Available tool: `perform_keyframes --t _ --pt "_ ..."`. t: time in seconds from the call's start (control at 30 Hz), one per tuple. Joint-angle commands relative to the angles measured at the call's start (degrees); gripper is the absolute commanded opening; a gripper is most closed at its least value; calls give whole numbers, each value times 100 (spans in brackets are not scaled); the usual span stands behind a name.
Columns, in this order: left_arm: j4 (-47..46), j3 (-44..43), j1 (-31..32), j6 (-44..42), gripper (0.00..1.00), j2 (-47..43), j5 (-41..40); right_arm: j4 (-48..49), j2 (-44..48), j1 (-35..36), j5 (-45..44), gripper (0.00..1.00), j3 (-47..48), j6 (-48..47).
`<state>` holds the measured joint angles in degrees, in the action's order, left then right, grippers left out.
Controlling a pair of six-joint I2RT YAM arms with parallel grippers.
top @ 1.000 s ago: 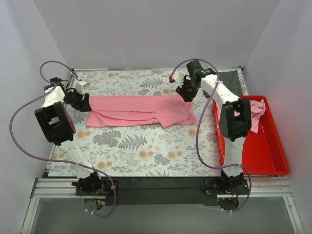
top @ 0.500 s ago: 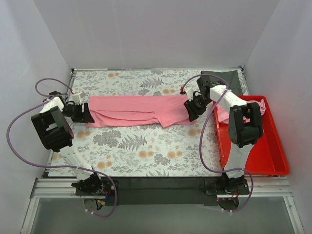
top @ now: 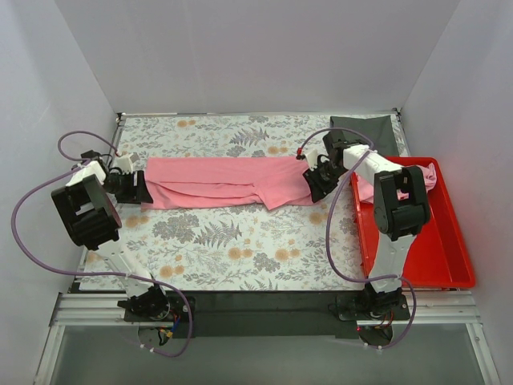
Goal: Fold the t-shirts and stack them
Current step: Fold the tshirt
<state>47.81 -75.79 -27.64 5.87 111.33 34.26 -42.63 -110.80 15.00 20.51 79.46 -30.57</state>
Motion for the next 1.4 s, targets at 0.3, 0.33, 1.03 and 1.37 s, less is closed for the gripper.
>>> perform_keyframes --t 0.3,0.33,1.03,1.37 --pt "88 -129 -40 -209 50 99 -245 132 -117 -24 93 11 -27 24" --pt "105 -86 -40 -209 45 108 -218 132 -117 -24 67 9 -27 24" --pt "1002 -622 -75 -753 0 -58 -850 -702 375 -340 -513 1 -62 -415" --pt "844 81 -154 -921 0 -349 -1088 -922 719 -332 -470 1 -800 -380"
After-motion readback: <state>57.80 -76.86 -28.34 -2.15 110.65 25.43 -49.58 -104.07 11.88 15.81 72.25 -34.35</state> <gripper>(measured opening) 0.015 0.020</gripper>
